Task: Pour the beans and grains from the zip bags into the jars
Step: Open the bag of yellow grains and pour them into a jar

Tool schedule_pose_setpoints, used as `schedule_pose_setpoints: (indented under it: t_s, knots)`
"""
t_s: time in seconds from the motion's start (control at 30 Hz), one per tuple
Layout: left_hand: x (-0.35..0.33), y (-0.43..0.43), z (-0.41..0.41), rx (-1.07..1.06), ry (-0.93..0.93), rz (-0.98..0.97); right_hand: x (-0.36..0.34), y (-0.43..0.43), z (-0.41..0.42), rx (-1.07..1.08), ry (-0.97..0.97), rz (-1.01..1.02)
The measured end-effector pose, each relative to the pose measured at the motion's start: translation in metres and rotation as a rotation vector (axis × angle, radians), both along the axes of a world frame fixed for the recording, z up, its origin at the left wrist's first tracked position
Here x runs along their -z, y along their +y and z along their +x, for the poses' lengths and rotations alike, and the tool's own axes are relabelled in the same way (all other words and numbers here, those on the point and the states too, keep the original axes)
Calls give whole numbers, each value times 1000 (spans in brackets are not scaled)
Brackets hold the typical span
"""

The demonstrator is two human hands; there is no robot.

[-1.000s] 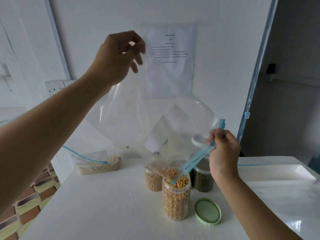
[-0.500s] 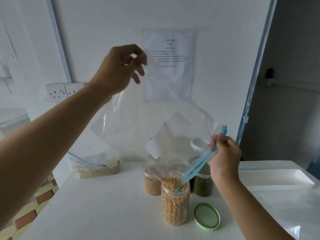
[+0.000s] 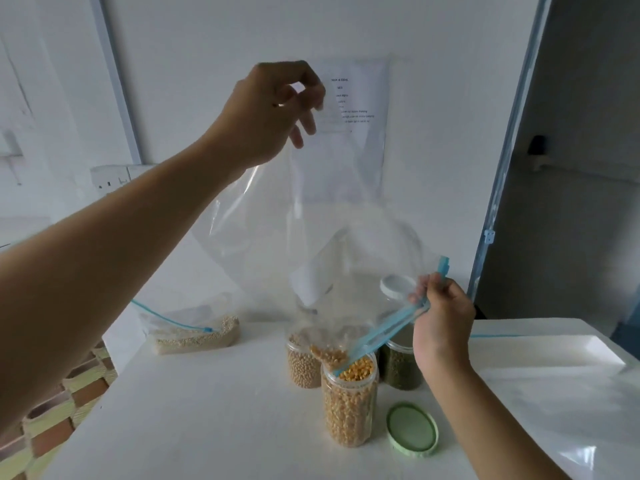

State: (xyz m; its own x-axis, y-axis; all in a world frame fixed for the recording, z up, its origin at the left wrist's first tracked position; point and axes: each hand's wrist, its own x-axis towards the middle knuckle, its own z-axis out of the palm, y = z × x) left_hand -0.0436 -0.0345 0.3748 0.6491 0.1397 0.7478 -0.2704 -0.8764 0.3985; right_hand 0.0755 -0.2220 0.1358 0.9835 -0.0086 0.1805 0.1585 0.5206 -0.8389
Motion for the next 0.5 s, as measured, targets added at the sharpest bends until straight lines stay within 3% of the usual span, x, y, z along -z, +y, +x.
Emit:
schedule_pose_setpoints:
  t_s: [0.5]
  knots:
    - [-7,-4,6,16,2,28,-1,-3,2,26,33,-5]
